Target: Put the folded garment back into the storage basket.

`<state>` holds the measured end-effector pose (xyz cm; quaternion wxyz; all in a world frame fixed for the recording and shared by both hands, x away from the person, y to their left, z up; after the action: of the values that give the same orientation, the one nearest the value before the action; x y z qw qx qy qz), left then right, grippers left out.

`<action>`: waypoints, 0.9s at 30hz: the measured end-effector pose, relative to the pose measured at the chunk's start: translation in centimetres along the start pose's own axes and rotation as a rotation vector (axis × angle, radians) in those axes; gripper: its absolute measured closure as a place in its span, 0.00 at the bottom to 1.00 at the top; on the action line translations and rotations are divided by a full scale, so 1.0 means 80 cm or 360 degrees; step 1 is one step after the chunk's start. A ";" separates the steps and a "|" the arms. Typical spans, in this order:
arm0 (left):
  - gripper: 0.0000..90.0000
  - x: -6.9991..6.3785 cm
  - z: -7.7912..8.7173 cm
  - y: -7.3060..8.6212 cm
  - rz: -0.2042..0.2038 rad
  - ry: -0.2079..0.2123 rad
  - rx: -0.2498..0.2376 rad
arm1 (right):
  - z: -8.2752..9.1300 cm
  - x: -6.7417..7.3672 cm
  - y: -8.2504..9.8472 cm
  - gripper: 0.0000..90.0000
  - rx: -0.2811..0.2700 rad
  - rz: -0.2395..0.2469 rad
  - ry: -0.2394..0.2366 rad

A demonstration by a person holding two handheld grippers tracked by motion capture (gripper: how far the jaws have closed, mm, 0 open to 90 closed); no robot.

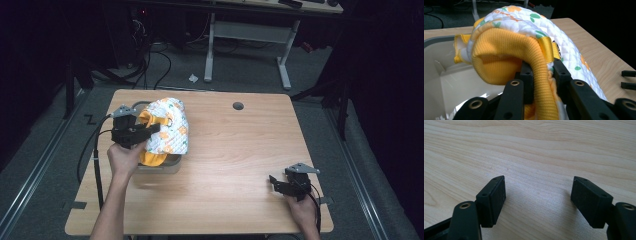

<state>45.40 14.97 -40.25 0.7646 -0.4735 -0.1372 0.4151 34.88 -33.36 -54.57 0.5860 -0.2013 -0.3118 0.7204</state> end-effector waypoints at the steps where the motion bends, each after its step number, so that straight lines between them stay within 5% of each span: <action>1: 0.82 0.003 0.000 0.001 0.0001 -0.0006 0.0006 | 0.000 0.000 0.000 0.32 0.0000 -0.0001 0.0000; 21: 0.82 0.034 -0.026 0.029 0.0011 -0.0061 0.0156 | 0.000 0.000 0.000 0.32 0.0000 0.0000 0.0000; 27: 0.82 0.041 -0.040 0.037 -0.0007 -0.0088 0.0251 | 0.000 0.000 0.000 0.32 0.0000 -0.0001 0.0000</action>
<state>47.85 16.10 -45.00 0.7964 -0.3998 -0.1263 0.4359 34.88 -33.36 -54.58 0.5861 -0.2011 -0.3118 0.7203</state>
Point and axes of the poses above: each handheld gripper's, and its own axes: z roughly backward along the jaws, y roughly out of its underside, x roughly to its left, the point moved 4 cm from there along -z, roughly forward along the jaws, and after that the axes turned 7 degrees about -z, right-handed, at the moved point
